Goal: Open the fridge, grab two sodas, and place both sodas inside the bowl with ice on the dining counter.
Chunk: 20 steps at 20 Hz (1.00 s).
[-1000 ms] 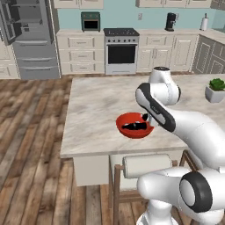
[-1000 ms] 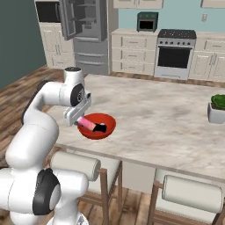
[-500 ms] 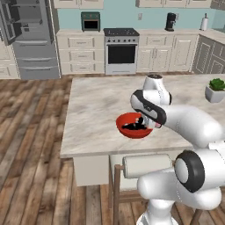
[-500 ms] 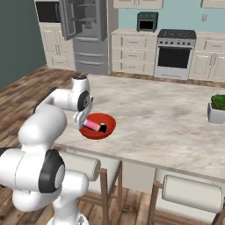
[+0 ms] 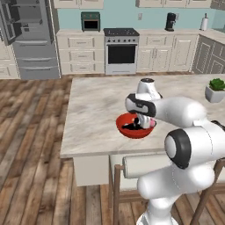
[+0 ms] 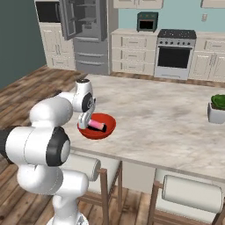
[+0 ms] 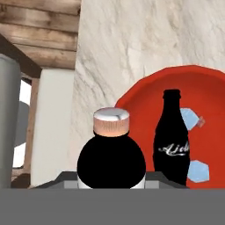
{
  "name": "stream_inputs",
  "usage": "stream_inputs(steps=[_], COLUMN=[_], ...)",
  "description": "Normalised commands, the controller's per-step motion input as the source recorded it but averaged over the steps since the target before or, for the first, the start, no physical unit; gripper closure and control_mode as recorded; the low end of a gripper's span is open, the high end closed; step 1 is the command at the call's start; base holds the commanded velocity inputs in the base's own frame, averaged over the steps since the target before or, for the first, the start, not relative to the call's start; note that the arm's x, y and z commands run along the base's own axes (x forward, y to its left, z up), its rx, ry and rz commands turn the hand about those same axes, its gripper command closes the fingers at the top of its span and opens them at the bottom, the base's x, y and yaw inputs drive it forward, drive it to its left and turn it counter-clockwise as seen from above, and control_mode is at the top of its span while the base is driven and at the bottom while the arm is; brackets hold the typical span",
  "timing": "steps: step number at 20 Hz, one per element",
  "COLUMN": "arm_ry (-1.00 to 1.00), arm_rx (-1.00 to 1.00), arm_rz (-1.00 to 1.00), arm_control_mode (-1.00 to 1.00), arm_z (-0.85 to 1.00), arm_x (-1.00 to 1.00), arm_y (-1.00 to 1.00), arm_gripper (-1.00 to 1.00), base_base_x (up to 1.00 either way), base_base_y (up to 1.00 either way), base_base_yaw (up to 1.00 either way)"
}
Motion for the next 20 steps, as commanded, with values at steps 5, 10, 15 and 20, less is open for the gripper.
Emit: stream_inputs(steps=[5,10,15,20], arm_ry=[0.01,0.01,0.0,0.01], arm_rx=[-0.05,-0.04,-0.02,-0.03], arm_rz=[0.02,0.03,0.04,0.04], arm_control_mode=[-1.0,-1.0,-1.0,-1.0], arm_z=[-0.32,-0.29,-0.19,-0.19], arm_x=[0.42,0.28,0.12,0.09], arm_y=[0.01,0.04,0.02,0.01], arm_gripper=[1.0,1.0,1.0,1.0], base_base_x=[0.0,0.0,0.0,0.0], base_base_y=[0.0,0.0,0.0,0.0], base_base_yaw=[0.0,0.0,0.0,0.0])
